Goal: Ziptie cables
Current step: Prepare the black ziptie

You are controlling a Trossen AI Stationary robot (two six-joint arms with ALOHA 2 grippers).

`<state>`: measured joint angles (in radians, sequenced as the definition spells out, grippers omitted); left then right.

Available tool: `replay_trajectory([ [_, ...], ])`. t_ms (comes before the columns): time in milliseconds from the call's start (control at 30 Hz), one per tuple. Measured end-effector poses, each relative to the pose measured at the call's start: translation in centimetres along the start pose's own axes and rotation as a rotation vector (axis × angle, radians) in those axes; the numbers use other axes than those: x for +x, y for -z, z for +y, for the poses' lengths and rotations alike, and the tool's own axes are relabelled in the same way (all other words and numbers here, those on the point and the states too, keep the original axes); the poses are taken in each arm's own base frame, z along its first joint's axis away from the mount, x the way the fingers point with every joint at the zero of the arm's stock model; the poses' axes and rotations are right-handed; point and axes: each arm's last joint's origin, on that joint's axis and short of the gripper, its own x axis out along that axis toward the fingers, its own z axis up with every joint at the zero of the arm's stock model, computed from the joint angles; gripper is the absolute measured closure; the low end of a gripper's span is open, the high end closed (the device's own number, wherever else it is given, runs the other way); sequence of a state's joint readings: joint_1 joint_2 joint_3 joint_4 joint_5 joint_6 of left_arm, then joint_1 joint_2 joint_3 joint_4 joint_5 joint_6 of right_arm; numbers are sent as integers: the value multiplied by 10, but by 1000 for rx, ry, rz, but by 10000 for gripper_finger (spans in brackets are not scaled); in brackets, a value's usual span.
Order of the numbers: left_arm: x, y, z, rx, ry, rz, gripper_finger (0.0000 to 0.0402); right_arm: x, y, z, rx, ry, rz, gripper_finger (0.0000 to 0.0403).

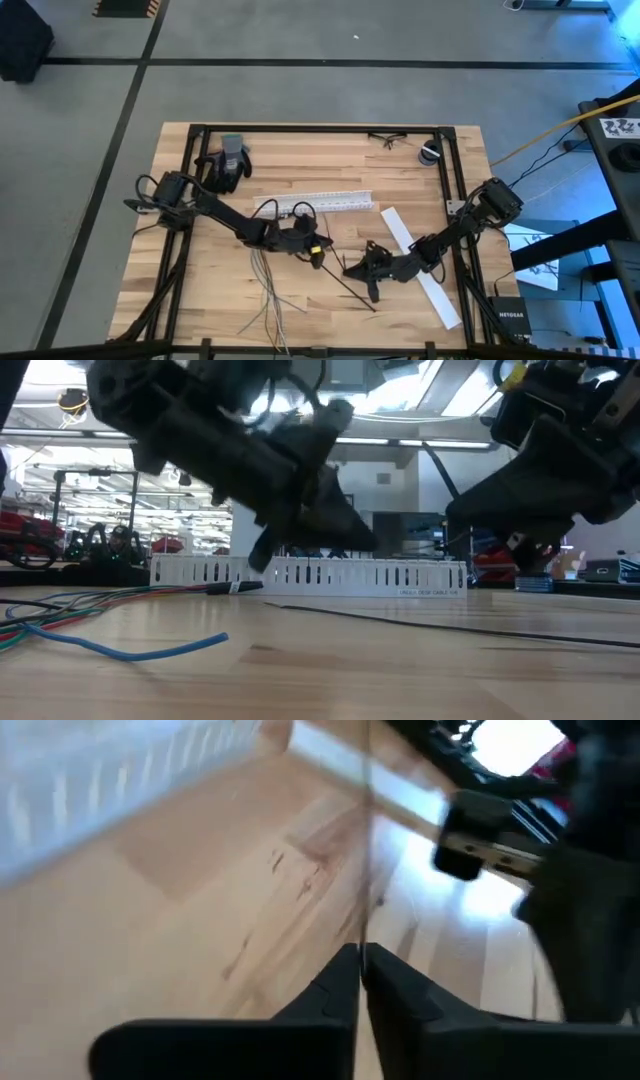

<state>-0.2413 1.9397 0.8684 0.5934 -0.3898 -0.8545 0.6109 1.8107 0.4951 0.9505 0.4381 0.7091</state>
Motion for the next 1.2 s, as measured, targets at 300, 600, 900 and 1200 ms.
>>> replay_trajectory([
  [300,13,-1,20,-106,-67,2,294,6,5,5,-92,51,95,403],
  [600,17,-9,27,-124,-70,-6,286,1,11,10,-113,65,94,403],
  [900,17,-9,21,-111,49,66,286,4,4,19,-317,28,31,403],
  [1200,20,-20,23,-124,144,99,232,13,-10,33,-570,49,-37,403],
])
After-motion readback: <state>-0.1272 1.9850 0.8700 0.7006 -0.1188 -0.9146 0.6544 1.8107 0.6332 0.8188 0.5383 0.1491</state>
